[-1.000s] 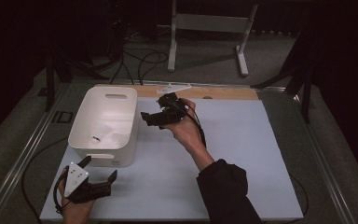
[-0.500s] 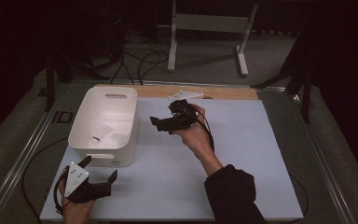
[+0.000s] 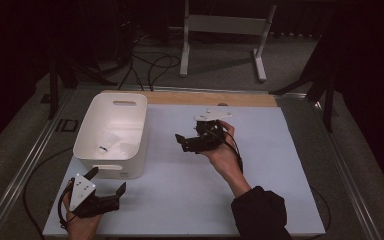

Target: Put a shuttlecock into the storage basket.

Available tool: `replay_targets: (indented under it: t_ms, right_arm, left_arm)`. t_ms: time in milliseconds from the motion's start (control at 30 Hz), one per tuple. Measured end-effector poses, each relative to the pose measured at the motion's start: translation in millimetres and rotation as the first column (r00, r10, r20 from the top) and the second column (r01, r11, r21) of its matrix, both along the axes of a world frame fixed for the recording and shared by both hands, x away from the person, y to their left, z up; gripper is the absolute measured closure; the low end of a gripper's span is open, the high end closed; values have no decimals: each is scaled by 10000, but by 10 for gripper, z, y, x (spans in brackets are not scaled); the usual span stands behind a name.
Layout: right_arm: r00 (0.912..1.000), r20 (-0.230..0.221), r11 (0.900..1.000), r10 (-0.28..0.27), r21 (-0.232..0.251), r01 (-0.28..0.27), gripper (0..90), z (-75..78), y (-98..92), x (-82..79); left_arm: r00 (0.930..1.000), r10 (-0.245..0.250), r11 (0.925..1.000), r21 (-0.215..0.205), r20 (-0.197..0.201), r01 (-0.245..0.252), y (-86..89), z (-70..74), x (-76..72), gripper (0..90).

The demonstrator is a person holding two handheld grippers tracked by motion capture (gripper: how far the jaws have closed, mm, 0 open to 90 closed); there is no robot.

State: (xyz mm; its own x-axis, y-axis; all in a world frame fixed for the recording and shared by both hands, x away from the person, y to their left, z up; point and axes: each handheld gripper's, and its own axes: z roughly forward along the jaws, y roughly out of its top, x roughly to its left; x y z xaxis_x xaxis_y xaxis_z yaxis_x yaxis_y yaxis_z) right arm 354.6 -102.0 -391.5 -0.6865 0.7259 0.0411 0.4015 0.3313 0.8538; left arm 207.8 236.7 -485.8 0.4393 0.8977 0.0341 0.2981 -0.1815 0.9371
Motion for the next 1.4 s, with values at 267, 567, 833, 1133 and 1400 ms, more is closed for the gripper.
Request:
replay_targets:
  t_ms: [267, 567, 833, 1133, 1400]
  right_arm:
    - [9988, -35, 9988, -485, 35, 485, 109, -133, -295, -128]
    - [9946, -58, 9946, -1033, -118, 1032, 110, -274, -625, -295]
    - [9876, 138, 9876, -1561, -129, 1562, 110, -376, -912, -444]
    - [9779, 420, 9787, -2049, 13, 2051, 119, -503, -1216, -679]
    - [9713, 809, 9745, -2236, 383, 2211, 95, -607, -1413, -870]
  left_arm:
    - [10000, -4, 10000, -11, -25, 4, -4, -4, 1, 1]
    - [10000, -40, 10000, -10, -49, 40, -10, -2, -5, 1]
    - [10000, -42, 10000, -78, -41, 42, -6, 3, -8, 1]
    - [9999, -164, 9999, -33, 10, 164, -39, 19, -16, 1]
    - [9998, -188, 9998, 2, 10, 188, -40, 23, -14, 1]
